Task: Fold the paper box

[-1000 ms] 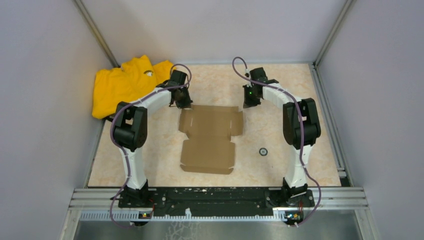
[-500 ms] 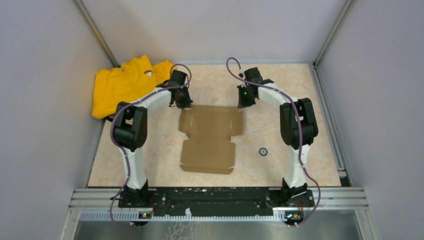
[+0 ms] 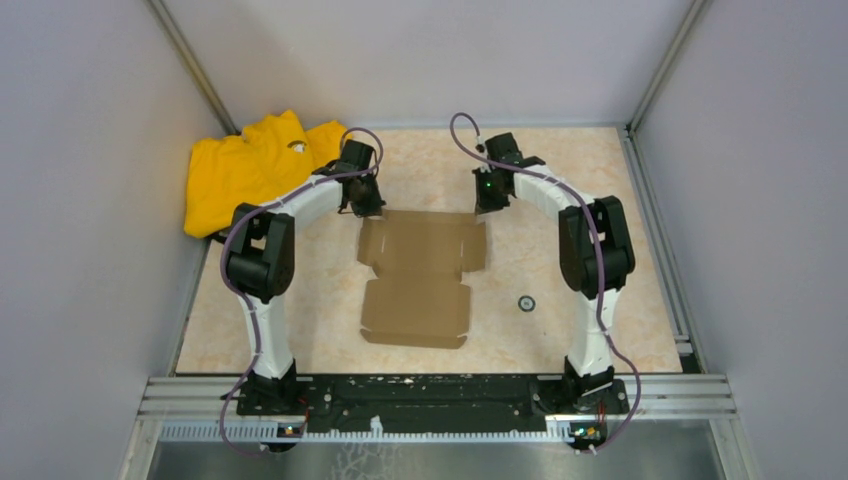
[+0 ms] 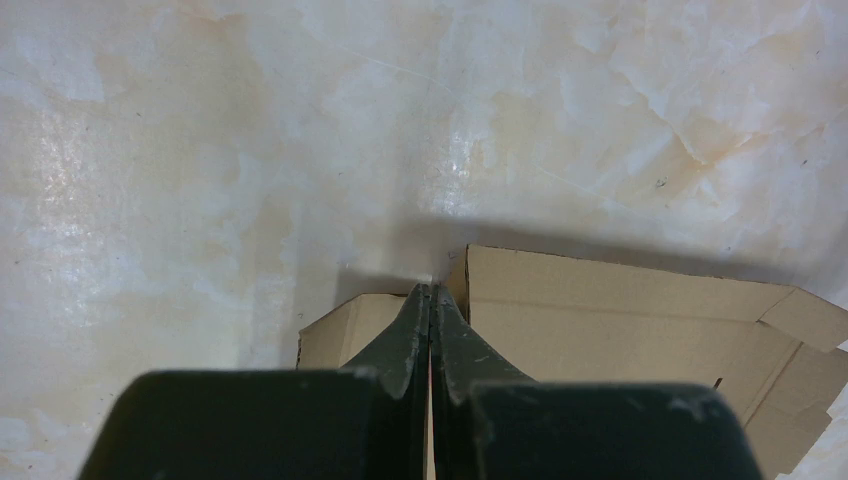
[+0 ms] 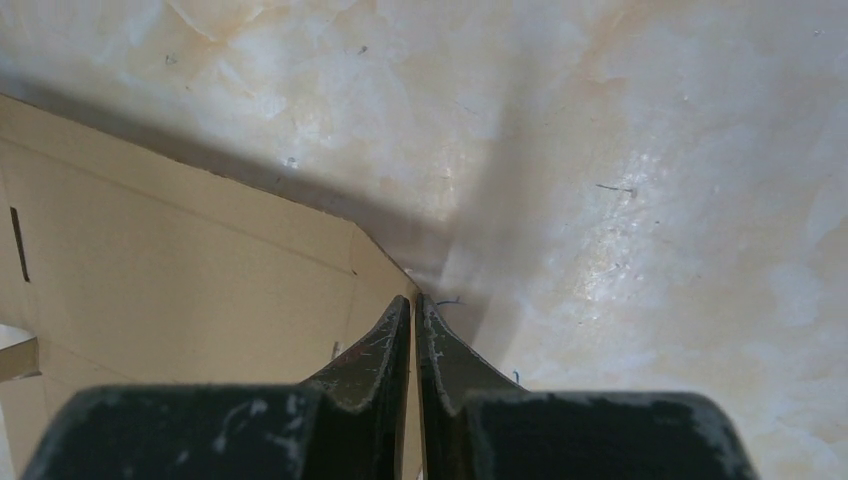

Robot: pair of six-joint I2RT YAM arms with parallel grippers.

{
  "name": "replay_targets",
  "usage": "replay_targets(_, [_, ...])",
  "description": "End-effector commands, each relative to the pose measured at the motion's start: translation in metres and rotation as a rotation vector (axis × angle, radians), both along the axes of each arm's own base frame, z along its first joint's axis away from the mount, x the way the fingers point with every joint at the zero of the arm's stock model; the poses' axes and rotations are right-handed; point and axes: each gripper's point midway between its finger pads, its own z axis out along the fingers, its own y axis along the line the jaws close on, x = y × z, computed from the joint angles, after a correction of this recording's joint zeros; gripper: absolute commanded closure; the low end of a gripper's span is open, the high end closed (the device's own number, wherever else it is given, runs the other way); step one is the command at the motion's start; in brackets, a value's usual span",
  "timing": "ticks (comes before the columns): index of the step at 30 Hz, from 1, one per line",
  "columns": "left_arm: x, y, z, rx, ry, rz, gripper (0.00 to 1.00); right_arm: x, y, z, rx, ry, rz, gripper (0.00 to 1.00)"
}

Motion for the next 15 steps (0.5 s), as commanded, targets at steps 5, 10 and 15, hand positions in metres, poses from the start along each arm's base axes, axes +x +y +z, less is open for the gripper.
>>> replay_targets(5, [0.008, -0.002, 0.007, -0.018, -0.021, -0.001, 1.0, 0.014, -0.025, 0.012, -0.005, -0.045, -0.066, 0.95])
replay_targets(10, [0.009, -0.003, 0.007, -0.019, -0.023, -0.002, 1.0, 0.014, -0.022, 0.0, -0.001, -0.015, -0.053, 0.95])
replay_targets(15, [0.011, -0.003, 0.008, -0.018, -0.026, -0.002, 1.0, 0.013, -0.016, -0.012, 0.017, 0.014, -0.037, 0.95])
